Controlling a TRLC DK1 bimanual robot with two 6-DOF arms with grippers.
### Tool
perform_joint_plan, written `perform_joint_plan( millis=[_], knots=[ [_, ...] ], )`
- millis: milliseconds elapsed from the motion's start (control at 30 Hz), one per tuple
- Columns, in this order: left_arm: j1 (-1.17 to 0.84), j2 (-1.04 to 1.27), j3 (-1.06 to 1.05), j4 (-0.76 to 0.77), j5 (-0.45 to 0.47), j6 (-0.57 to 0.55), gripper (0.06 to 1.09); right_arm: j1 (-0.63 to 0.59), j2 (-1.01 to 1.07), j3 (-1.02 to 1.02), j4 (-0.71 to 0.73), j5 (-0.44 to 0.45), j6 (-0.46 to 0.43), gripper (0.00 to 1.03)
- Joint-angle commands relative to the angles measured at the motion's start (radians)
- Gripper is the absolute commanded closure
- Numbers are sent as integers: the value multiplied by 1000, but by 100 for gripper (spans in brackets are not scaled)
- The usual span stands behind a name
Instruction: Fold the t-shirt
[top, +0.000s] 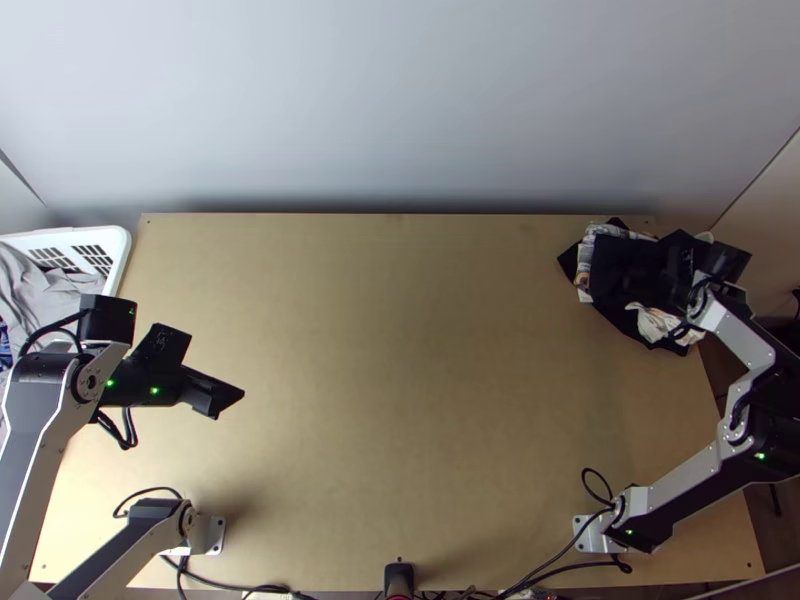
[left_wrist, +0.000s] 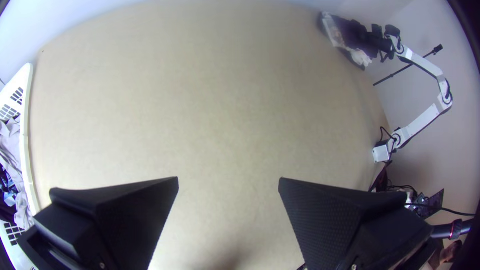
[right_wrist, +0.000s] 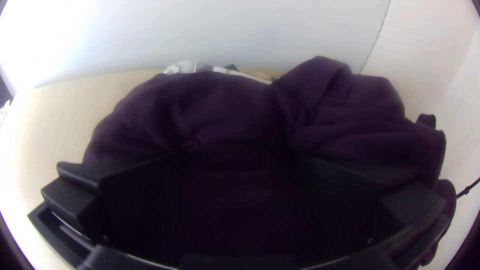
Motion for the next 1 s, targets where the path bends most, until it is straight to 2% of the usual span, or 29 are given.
perform_joint_plan(
  millis=[0,333,667,833,967],
  knots=[
    [-3,3,7,12,2,0,11,3,-100,107,-103,2,38,3],
    [-3,3,7,23,8,6,11,20,-175,238,-278,-27,61,3],
    [-2,-34,4,22,10,12,11,58,-254,379,-388,-30,73,3],
    [-2,-49,-1,20,14,12,11,63,-255,439,-447,-30,71,3],
    [-2,-63,-5,20,16,14,11,63,-217,482,-555,-63,70,3]
  ],
)
